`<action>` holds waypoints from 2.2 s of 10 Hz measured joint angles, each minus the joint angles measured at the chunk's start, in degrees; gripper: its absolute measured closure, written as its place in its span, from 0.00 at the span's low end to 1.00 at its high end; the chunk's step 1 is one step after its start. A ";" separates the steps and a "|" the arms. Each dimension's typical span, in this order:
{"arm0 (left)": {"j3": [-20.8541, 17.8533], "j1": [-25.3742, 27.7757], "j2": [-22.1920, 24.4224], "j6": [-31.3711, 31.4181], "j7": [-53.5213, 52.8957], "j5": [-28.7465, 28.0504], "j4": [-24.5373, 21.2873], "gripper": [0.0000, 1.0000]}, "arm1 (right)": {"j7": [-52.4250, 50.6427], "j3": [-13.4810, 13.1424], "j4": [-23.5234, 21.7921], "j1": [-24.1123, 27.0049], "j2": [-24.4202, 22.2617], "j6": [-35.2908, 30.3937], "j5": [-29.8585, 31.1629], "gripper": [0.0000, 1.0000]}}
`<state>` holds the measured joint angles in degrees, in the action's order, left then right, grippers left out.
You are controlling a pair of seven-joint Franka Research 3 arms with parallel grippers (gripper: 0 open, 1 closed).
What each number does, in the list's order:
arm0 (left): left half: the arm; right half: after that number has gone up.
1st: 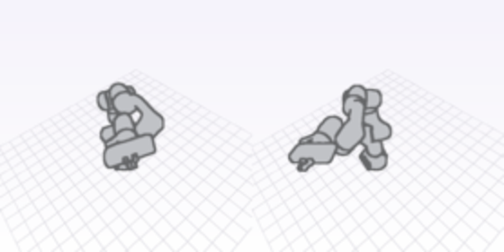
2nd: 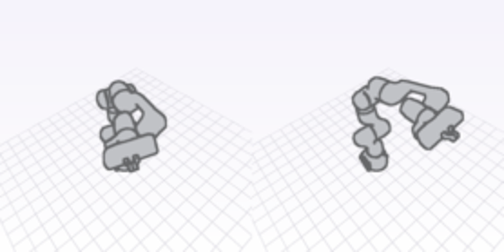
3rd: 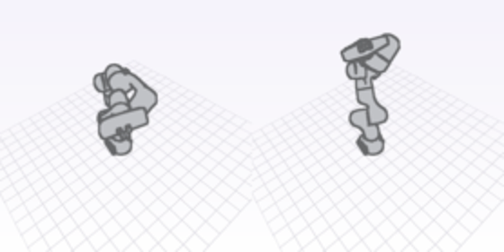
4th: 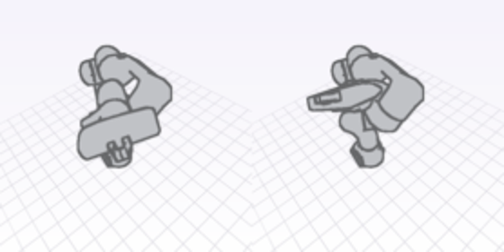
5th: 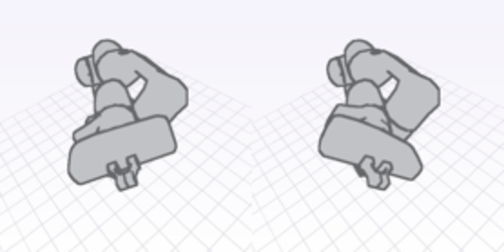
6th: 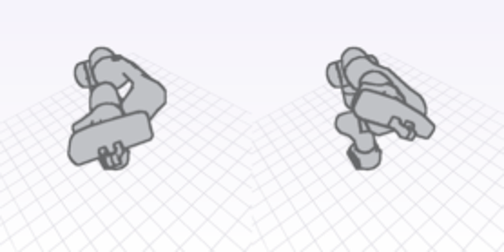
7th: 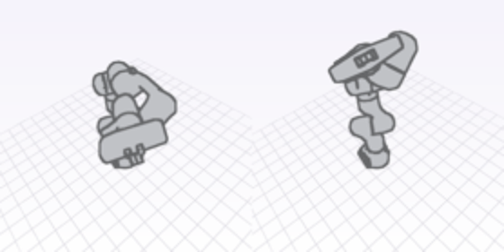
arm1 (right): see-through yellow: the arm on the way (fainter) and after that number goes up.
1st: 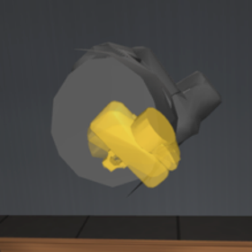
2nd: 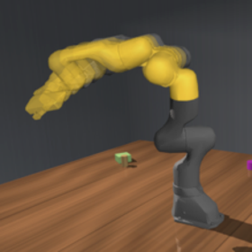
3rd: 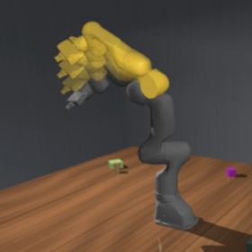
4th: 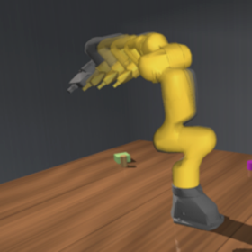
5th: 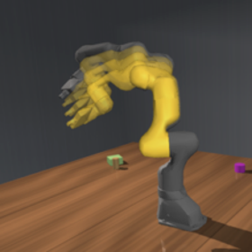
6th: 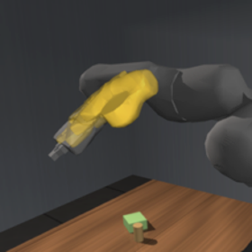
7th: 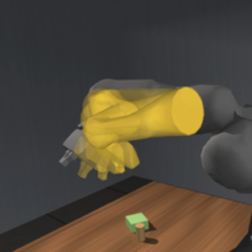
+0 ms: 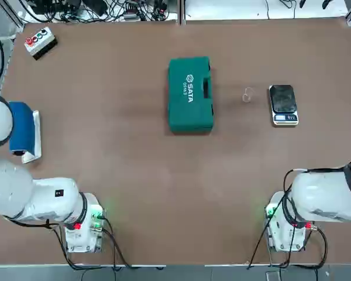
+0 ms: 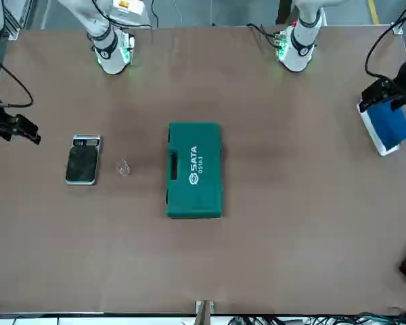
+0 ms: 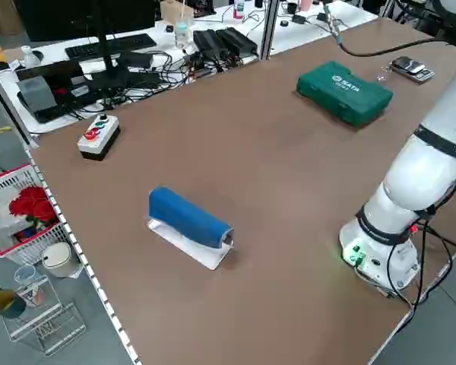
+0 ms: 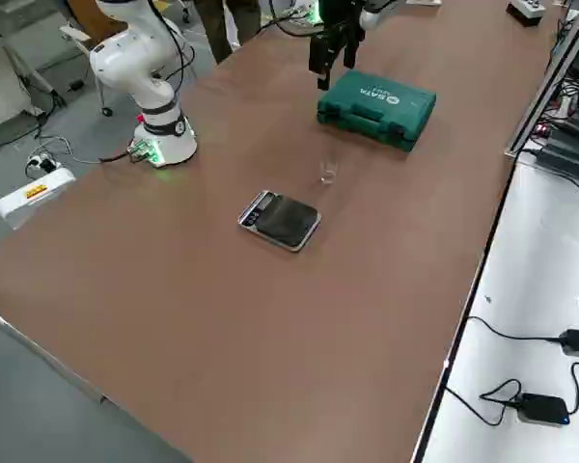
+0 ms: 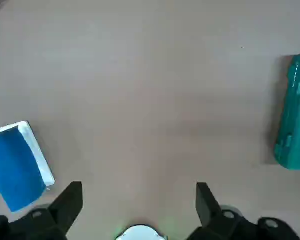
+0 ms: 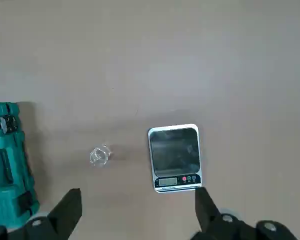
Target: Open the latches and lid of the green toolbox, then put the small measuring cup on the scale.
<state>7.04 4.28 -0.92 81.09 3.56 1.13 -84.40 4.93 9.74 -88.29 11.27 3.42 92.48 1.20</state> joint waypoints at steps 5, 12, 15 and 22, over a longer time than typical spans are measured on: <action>-0.11 0.15 -0.72 -0.16 -0.01 0.00 -0.54 0.00 | 0.01 0.34 -2.03 -0.53 0.11 0.58 -3.55 0.00; 1.76 0.50 -4.60 9.75 5.07 6.50 -10.14 0.47 | -2.90 5.42 -20.65 -3.63 3.39 15.53 -34.02 0.00; 4.60 0.32 -2.79 17.01 5.00 10.50 -20.45 0.90 | -20.46 5.21 -24.96 -3.41 10.74 19.49 -50.94 0.00; 9.87 0.05 -3.70 40.34 4.31 24.84 -36.66 0.99 | -49.42 5.47 -27.35 -5.82 27.13 28.24 -74.89 0.00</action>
<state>16.91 4.33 -4.62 121.43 7.88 25.97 -121.06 -44.50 15.21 -115.63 5.45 30.56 120.73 -73.69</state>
